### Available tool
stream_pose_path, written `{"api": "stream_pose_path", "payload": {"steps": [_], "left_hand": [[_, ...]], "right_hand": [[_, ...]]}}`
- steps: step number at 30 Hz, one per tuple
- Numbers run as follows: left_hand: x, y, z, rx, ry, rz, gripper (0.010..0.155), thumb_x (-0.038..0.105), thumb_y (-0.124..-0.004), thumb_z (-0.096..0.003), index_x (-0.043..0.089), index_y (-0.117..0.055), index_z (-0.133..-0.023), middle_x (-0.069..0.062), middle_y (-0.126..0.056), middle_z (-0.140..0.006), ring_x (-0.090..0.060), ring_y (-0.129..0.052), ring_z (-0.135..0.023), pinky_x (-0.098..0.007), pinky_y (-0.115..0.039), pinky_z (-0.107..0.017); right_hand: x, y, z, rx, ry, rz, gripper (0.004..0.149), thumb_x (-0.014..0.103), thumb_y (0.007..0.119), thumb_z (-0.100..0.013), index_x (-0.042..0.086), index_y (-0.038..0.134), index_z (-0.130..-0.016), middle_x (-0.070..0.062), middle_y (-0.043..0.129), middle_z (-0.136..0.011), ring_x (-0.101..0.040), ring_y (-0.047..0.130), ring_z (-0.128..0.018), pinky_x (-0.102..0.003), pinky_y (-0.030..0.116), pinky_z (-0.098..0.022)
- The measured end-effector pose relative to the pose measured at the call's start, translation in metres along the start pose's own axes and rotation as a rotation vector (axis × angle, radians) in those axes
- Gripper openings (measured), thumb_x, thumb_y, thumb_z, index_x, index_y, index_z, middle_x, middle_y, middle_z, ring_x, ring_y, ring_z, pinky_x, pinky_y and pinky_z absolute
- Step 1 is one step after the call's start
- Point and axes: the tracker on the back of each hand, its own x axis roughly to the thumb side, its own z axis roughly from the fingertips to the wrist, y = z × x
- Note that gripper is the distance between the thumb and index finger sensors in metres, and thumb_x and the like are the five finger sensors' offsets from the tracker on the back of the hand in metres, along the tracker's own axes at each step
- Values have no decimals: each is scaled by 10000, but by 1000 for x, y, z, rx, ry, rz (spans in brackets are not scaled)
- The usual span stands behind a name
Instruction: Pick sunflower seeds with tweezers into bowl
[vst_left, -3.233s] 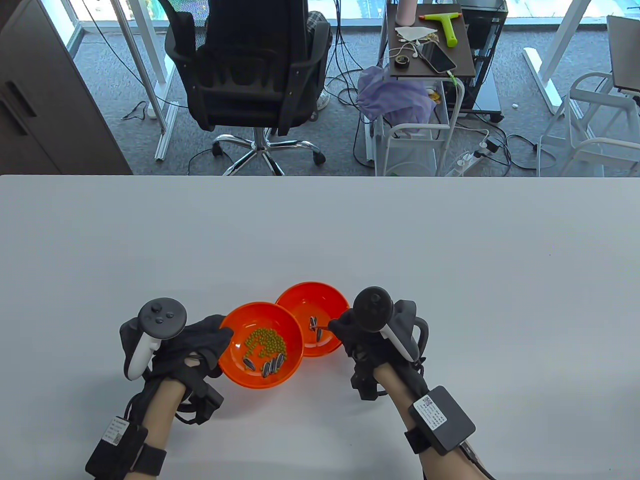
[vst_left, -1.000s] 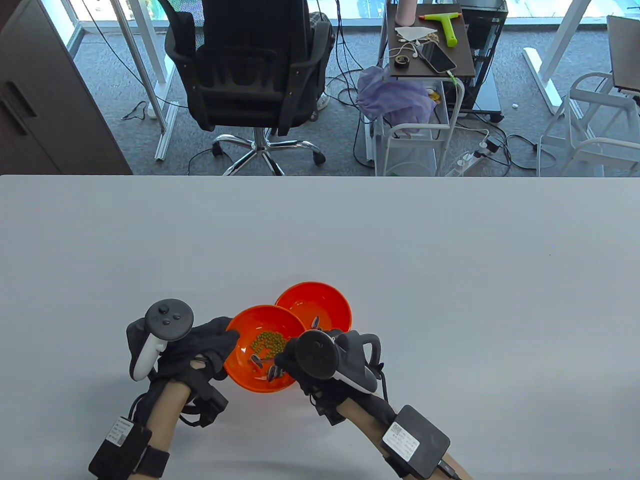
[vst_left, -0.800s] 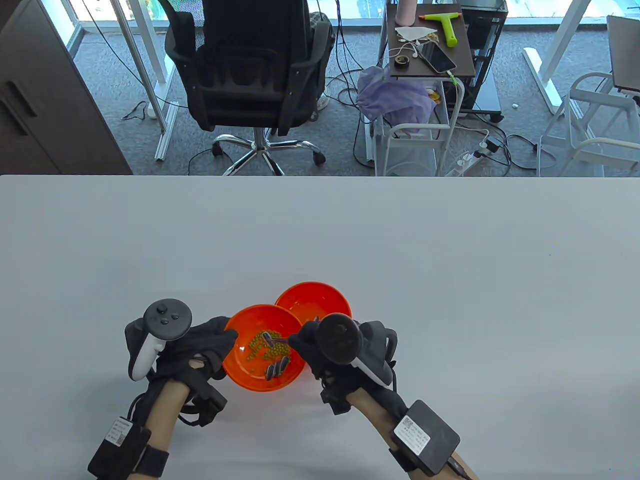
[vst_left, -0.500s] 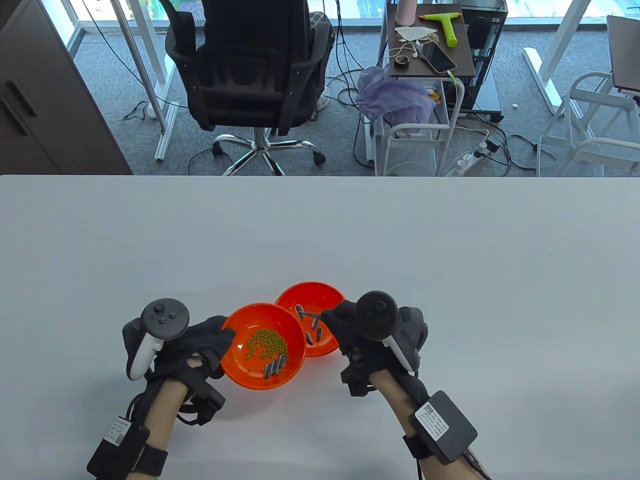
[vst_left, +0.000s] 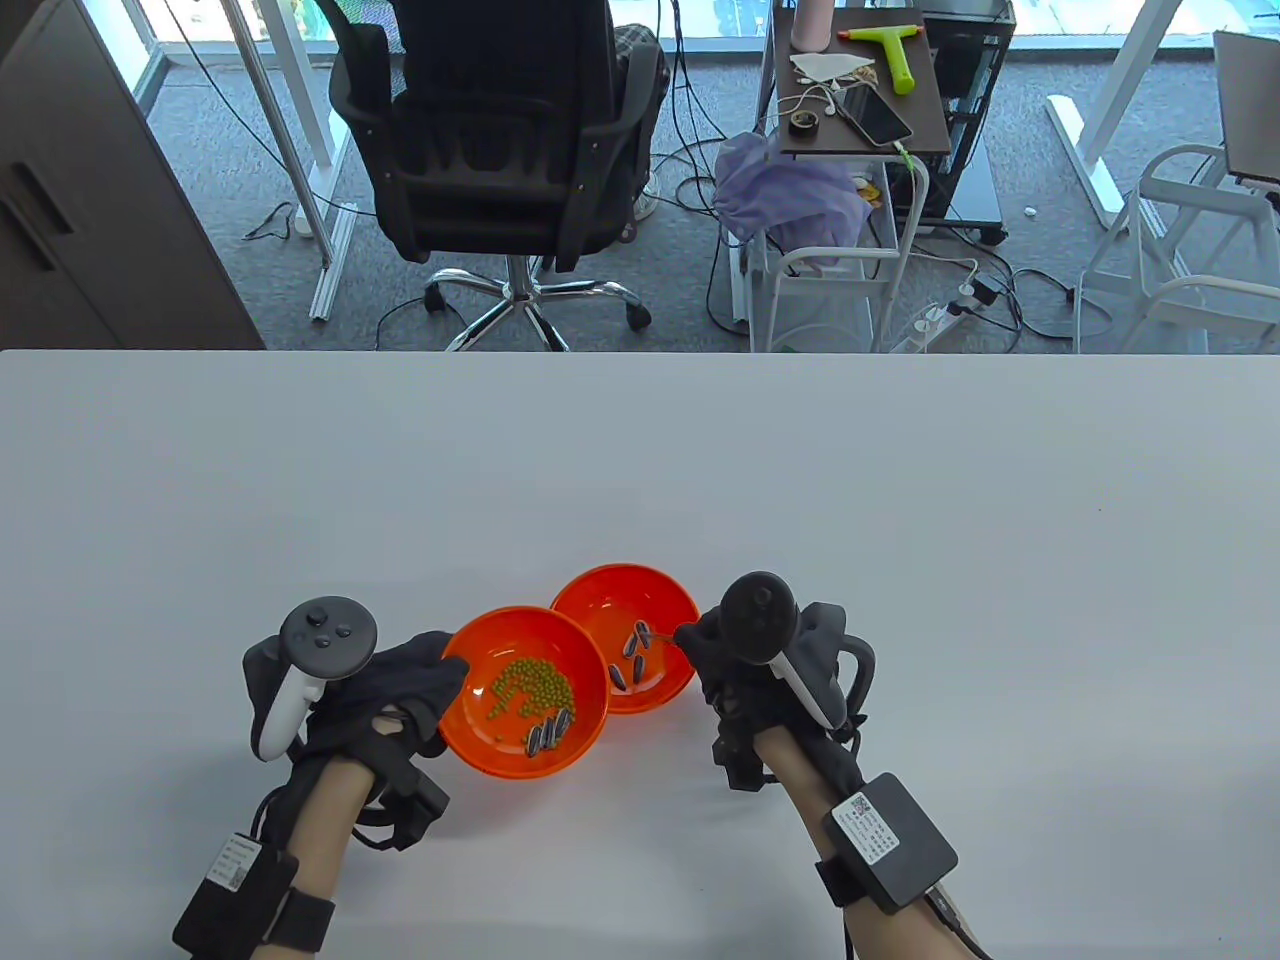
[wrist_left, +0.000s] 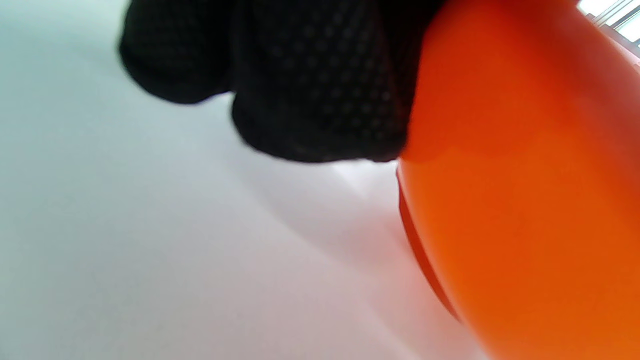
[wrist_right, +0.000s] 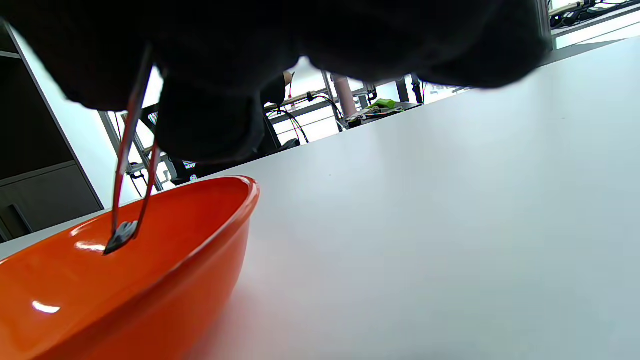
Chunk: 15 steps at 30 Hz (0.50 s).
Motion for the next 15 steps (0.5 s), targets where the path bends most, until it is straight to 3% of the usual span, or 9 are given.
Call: {"api": "stream_pose_path", "payload": {"steps": [15], "left_hand": [[0,0,0,0,-2,1,491,416,-769,-473,181,-837,-899,-54,-1048,-464,-154,-1057,-193,-410,-932,-315]], "right_hand": [[3,1,3,-34,-1,92,386,545,888,-297,255,1095,-445,166,954,-187,-111,944,-85,-352,897,-294]]}}
